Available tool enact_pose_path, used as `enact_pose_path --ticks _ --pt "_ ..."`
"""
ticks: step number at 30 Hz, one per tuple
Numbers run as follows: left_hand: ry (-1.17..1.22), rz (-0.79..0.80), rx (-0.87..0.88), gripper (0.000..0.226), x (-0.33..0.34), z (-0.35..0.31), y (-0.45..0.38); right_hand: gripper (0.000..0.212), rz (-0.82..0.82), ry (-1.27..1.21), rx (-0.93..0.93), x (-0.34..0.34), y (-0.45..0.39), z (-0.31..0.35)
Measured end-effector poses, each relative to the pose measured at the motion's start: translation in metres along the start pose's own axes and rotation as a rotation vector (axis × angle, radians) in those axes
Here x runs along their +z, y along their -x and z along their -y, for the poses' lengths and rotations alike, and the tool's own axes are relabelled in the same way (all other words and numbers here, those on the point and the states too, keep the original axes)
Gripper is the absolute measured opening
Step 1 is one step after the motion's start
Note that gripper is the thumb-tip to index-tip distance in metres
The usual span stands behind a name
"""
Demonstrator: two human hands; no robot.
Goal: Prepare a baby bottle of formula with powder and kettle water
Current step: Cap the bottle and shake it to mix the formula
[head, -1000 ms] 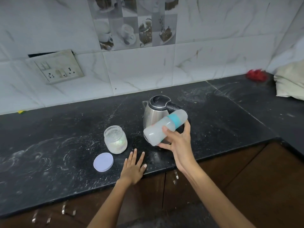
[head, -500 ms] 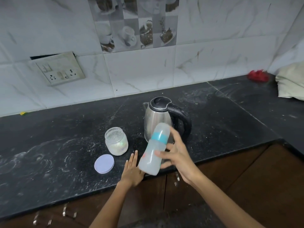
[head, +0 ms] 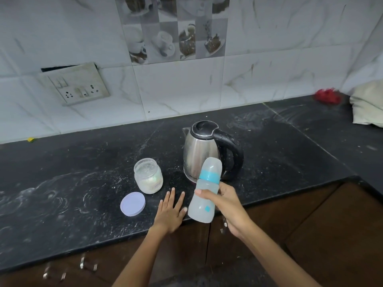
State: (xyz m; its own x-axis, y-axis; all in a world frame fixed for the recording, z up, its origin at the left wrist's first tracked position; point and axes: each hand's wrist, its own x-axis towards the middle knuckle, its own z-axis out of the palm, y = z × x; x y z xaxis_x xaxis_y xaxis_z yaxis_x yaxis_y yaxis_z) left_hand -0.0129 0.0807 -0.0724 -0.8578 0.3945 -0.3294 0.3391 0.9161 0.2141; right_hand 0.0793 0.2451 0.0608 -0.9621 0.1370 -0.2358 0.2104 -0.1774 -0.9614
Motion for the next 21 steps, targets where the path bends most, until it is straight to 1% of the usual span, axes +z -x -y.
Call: enact_pose_path --ticks 2,3,6,7,9,11,13,14,15,16,18,21 --pt "0.013 -0.007 -0.009 0.060 0.001 0.000 -0.001 0.027 0.001 -0.059 0.038 -0.001 -0.001 0.000" --pt "0.012 -0.009 -0.009 0.059 0.001 0.000 -0.001 0.029 -0.004 -0.082 0.064 -0.001 -0.002 0.000" --pt "0.015 -0.011 -0.005 0.058 0.000 -0.001 0.000 0.042 -0.033 -0.086 0.145 -0.006 -0.006 -0.001" --pt "0.015 -0.011 -0.006 0.058 0.000 -0.001 0.000 0.045 -0.024 -0.093 0.174 -0.008 -0.007 -0.001" --pt "0.012 -0.007 -0.007 0.058 0.000 0.000 0.000 0.053 0.049 -0.074 0.207 -0.013 -0.008 0.001" --pt "0.007 -0.001 -0.008 0.058 0.000 0.000 -0.001 0.067 0.147 0.040 0.145 -0.020 -0.008 0.006" --pt "0.004 -0.001 -0.008 0.058 0.000 -0.001 -0.001 0.094 0.213 0.133 0.006 -0.025 -0.010 0.016" --pt "0.007 -0.002 -0.008 0.058 0.000 -0.001 0.000 0.108 0.216 0.140 -0.073 -0.027 -0.013 0.021" --pt "0.011 -0.002 -0.007 0.058 0.000 -0.001 0.000 0.116 0.196 0.117 -0.147 -0.027 -0.015 0.025" --pt "0.012 0.000 -0.006 0.057 0.000 -0.001 0.000 0.119 0.155 0.062 -0.204 -0.026 -0.017 0.027" --pt "0.017 0.002 -0.005 0.058 -0.001 -0.001 0.000 0.114 0.113 -0.042 -0.250 -0.021 -0.016 0.025" --pt "0.012 0.006 -0.007 0.064 -0.004 -0.002 0.004 0.112 0.239 -0.027 -0.233 -0.009 -0.007 0.010"
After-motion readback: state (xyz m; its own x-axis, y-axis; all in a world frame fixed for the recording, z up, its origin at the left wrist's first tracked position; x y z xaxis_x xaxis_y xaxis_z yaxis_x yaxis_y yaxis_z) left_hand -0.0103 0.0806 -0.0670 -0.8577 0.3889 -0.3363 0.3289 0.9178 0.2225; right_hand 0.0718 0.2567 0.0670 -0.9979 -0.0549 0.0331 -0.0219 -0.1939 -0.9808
